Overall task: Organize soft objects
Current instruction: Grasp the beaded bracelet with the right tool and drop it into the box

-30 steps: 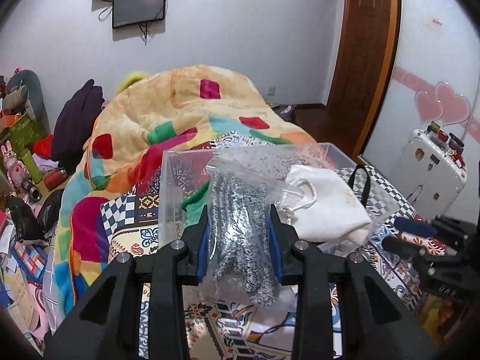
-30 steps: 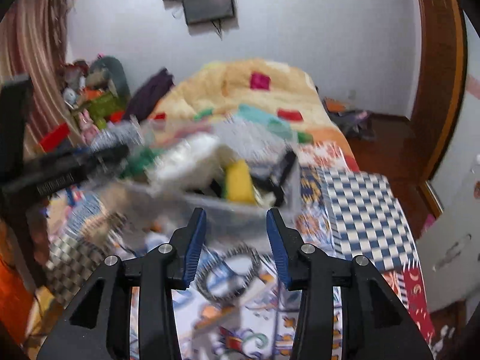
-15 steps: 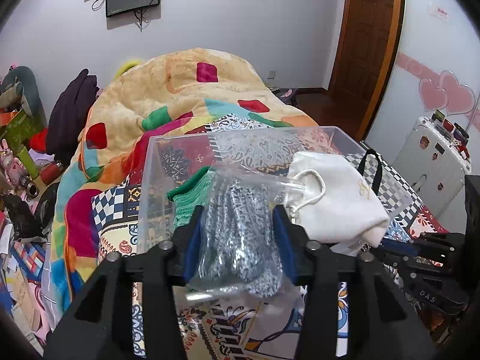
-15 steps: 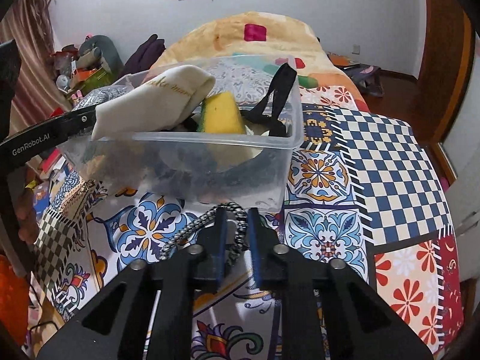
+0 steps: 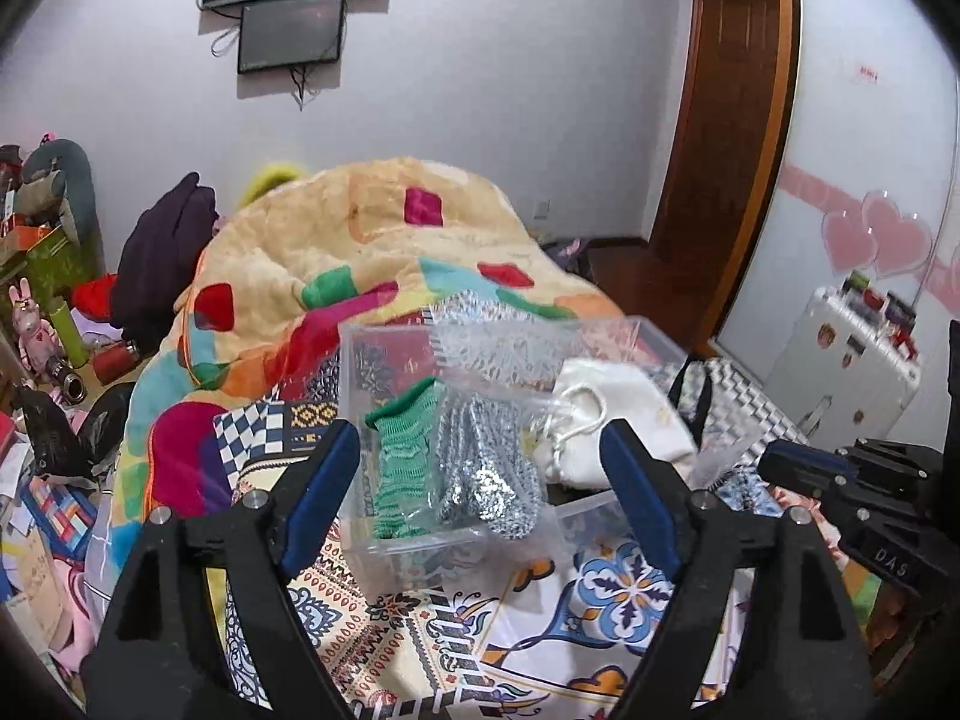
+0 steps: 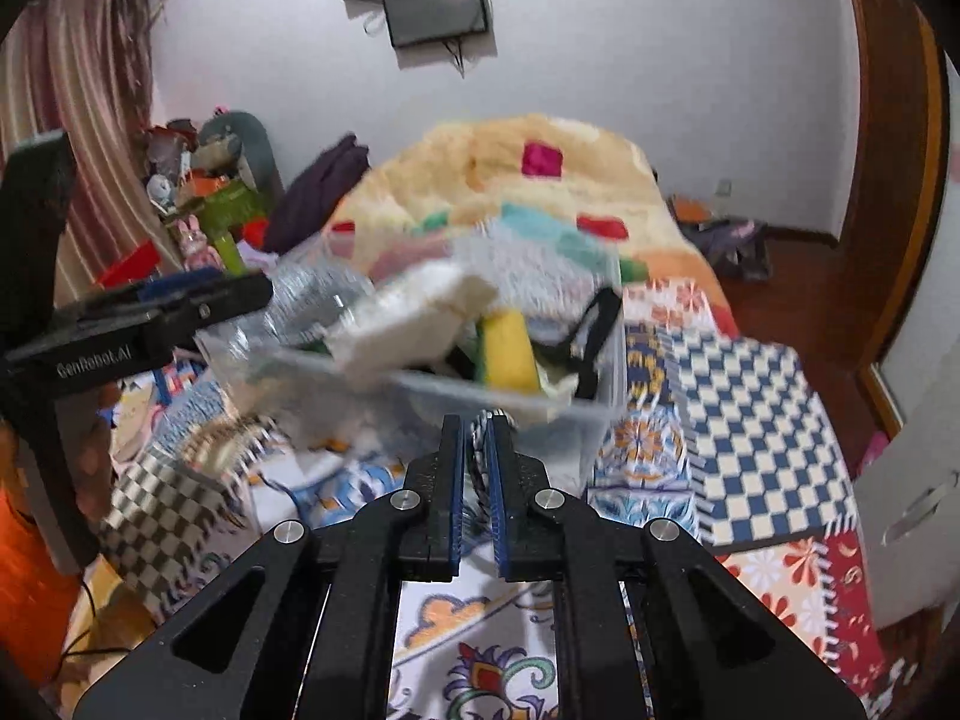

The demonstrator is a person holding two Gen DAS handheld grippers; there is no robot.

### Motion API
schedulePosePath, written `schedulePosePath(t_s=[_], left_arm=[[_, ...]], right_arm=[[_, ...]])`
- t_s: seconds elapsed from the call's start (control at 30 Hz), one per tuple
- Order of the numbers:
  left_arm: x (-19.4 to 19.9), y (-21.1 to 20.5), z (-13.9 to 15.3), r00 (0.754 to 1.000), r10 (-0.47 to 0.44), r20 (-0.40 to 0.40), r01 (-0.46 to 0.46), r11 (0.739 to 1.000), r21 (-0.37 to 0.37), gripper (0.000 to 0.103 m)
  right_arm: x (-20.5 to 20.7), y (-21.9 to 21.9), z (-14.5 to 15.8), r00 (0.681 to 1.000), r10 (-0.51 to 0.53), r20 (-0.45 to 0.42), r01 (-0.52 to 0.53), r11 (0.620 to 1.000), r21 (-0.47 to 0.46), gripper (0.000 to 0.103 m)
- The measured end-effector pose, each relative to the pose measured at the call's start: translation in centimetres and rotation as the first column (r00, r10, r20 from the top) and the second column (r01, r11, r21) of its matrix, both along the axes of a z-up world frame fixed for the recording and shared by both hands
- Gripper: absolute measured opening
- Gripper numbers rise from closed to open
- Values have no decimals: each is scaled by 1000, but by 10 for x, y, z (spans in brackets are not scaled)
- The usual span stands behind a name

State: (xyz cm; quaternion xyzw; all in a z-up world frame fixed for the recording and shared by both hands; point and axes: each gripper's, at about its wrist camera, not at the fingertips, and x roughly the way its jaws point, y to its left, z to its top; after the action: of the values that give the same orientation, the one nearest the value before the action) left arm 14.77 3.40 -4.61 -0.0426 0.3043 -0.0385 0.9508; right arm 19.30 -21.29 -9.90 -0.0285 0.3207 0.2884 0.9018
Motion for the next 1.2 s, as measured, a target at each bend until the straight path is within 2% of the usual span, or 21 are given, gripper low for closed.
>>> schedulePosePath(t_s=[0.23, 0.37, 0.43, 0.5, 0.57, 0.6, 0.77, 0.9, 1.0, 1.07, 1.13, 1.17, 1.2], left_arm=[[-17, 8, 18, 998, 20, 59, -18, 999, -39, 87], [-26, 10, 19, 997, 22, 68, -18, 998, -52, 91], [-29, 10, 17, 998, 21, 64, -18, 998, -57, 91], [-31, 9, 13, 998, 17, 56, -14, 998, -61, 91], [-32, 9, 8, 999, 16, 43, -13, 998, -62, 92], [-32, 8, 6, 999, 13, 33, -11, 998, -63, 92], [-32, 2, -3, 1000, -1, 5, 1, 998, -58, 92], [-34, -2, -5, 1000, -14, 3, 14, 998, -55, 92], [-34, -4, -8, 1000, -20, -3, 20, 998, -54, 92], [-34, -6, -10, 1000, -20, -5, 20, 999, -46, 92], [-35, -6, -10, 1000, -19, -4, 19, 999, -42, 92], [-35, -6, -10, 1000, -19, -3, 19, 999, -45, 92], [-36, -6, -9, 1000, -19, -3, 19, 999, -48, 92]], right_arm=[[6, -6, 31, 996, -17, 91, 12, 998, 56, 7], [13, -9, 25, 994, -61, 88, 58, 998, 30, 8], [15, -14, 15, 996, -77, 46, 78, 997, -7, 20], [17, -21, 0, 996, -88, -3, 88, 996, -31, 60], [17, -25, -16, 994, -100, -32, 98, 993, -63, 73], [16, -26, -22, 994, -100, -41, 96, 992, -80, 74], [29, -21, -53, 983, -91, -159, 67, 987, -145, 76], [37, -22, -63, 968, -86, -234, 58, 991, -121, 76], [36, -17, -66, 968, -75, -240, 44, 990, -134, 76], [32, -9, -68, 975, -75, -209, 37, 983, -182, 75], [27, -3, -68, 982, -71, -176, 34, 978, -208, 67], [26, -2, -68, 983, -64, -170, 28, 978, -205, 57], [25, -2, -67, 984, -71, -163, 36, 978, -206, 43]])
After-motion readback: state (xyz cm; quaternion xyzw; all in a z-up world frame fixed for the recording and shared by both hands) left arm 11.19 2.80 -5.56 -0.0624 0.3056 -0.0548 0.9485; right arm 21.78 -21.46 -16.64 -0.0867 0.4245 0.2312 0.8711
